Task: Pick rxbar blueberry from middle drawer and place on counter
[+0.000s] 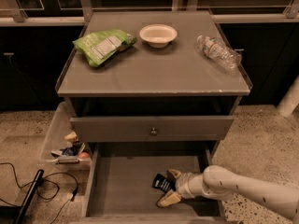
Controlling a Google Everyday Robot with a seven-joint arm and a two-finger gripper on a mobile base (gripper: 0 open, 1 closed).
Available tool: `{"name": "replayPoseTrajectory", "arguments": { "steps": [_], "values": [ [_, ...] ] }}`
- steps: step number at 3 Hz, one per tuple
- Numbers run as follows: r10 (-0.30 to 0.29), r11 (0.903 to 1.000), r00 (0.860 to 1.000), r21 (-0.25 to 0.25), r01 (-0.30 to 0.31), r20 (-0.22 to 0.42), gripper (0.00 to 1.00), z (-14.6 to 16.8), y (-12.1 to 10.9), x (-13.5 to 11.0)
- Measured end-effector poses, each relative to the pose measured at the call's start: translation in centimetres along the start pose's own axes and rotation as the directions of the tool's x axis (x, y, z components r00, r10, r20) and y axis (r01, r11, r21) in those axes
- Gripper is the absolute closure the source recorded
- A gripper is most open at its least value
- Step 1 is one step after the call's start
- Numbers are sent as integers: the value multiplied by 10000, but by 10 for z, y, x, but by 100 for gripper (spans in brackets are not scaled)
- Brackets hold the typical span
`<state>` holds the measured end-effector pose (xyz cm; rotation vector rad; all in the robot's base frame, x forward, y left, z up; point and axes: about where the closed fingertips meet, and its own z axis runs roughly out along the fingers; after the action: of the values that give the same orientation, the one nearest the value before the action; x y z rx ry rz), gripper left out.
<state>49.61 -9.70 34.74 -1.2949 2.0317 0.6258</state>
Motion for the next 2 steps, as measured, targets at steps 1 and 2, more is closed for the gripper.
{"name": "replayPoseTrajectory", "arguments": {
  "steps": [1,2],
  "values": [
    [0,10000,10000,-1,0,0,39,0,0,0],
    [0,10000,10000,-1,0,0,62,0,0,0]
  ]
}}
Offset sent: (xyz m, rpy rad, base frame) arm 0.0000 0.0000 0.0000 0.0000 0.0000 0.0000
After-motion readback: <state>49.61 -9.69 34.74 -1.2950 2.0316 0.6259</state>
